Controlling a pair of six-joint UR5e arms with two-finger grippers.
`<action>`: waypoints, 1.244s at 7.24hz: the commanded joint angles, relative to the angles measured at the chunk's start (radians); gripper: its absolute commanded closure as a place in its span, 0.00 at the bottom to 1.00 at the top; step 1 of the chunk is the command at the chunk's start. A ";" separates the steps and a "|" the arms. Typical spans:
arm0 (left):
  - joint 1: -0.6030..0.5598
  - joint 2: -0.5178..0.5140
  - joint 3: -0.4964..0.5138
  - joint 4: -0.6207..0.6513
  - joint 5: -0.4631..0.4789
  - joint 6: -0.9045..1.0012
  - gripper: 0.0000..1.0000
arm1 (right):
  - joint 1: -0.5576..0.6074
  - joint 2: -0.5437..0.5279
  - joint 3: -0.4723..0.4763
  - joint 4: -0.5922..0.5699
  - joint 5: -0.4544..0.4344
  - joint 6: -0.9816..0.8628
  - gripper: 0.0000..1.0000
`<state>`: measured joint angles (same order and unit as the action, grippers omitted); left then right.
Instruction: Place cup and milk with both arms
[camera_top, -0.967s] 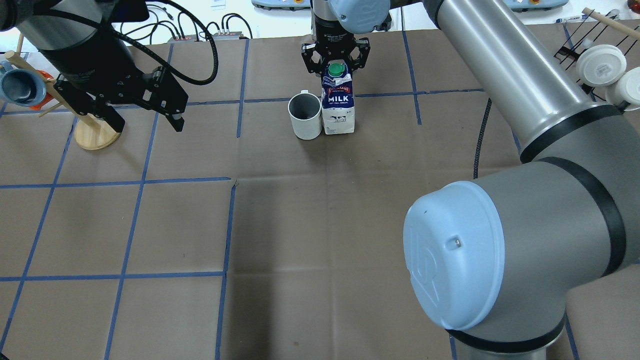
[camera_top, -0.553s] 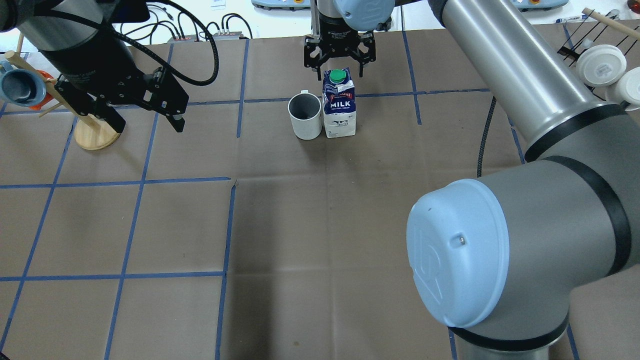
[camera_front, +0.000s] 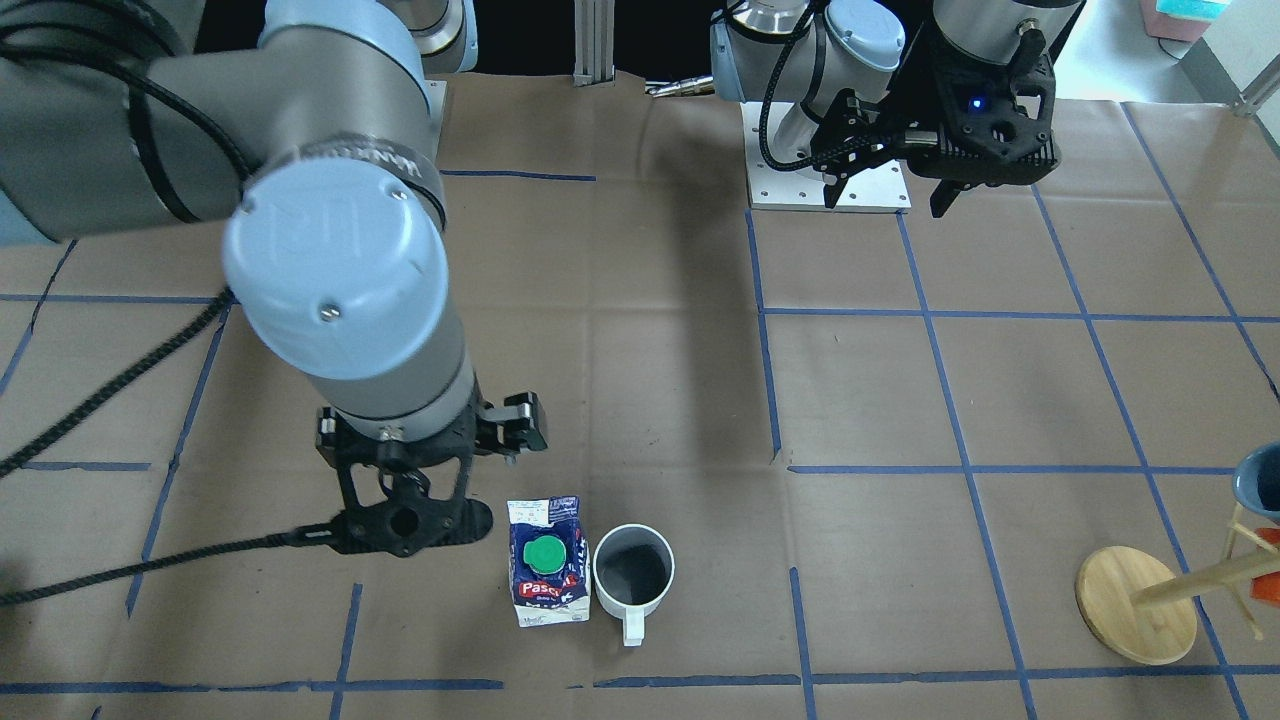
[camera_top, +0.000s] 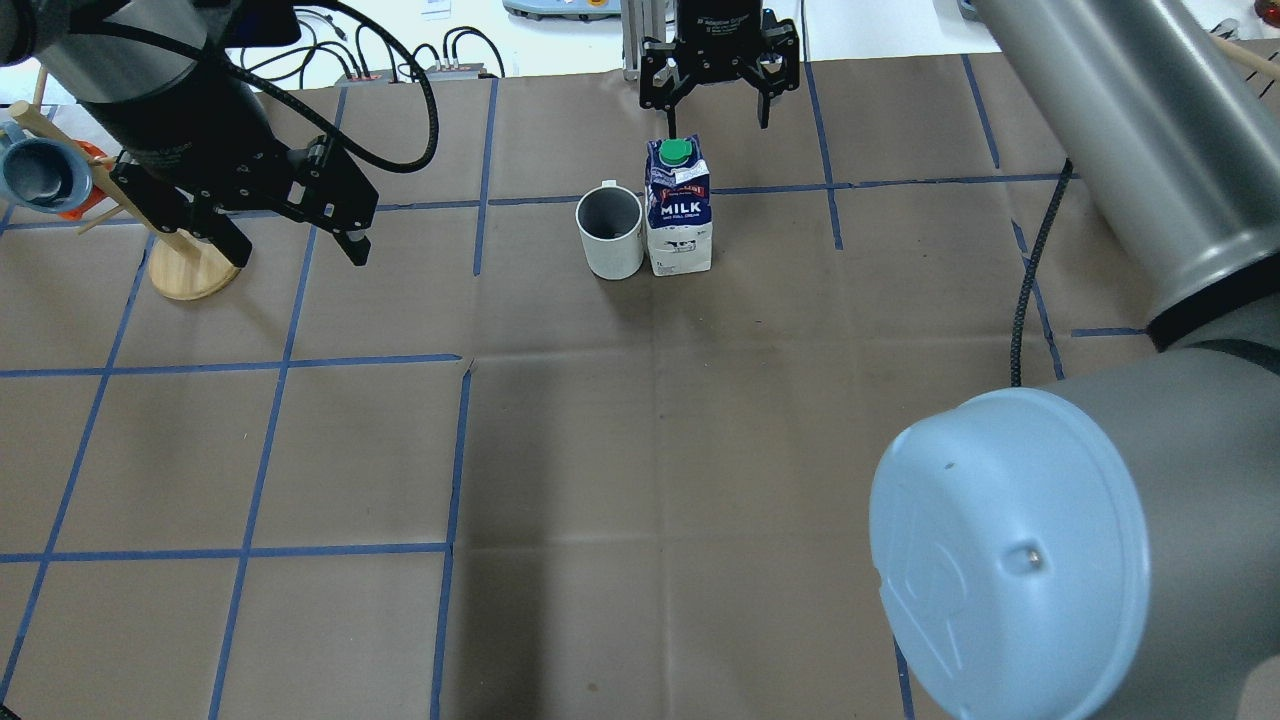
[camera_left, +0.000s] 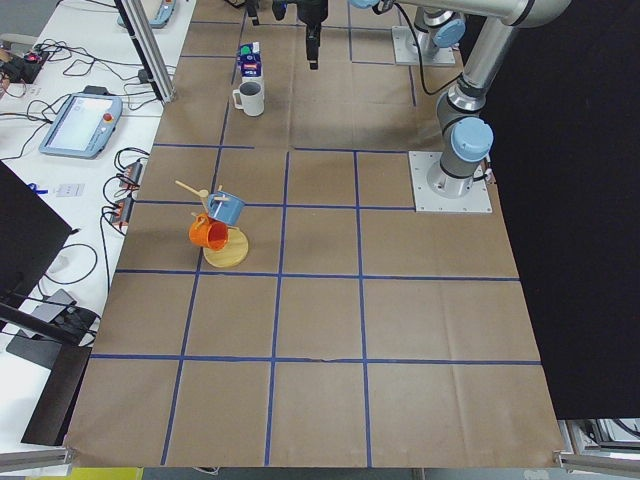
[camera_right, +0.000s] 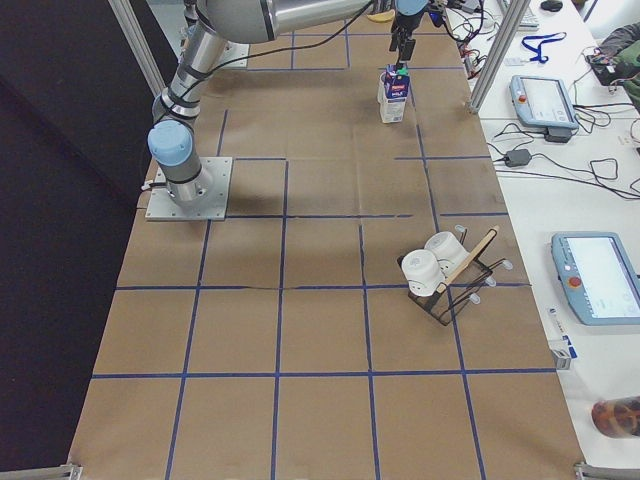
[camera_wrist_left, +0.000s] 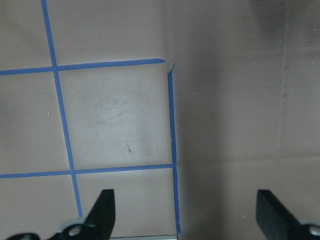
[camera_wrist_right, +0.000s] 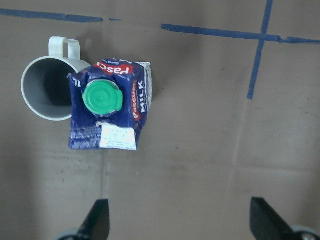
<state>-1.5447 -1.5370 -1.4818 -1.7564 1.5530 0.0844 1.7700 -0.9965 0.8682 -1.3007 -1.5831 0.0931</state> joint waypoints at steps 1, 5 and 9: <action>0.000 0.000 0.000 0.000 -0.001 0.002 0.00 | -0.088 -0.132 0.052 0.150 -0.002 -0.100 0.04; 0.000 0.000 0.000 0.000 -0.001 0.002 0.00 | -0.213 -0.527 0.574 -0.086 0.003 -0.165 0.00; 0.000 0.000 0.000 0.000 -0.001 0.002 0.00 | -0.207 -0.608 0.735 -0.219 0.015 -0.055 0.00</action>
<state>-1.5447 -1.5365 -1.4818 -1.7564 1.5524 0.0859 1.5623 -1.5978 1.5872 -1.5129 -1.5684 0.0367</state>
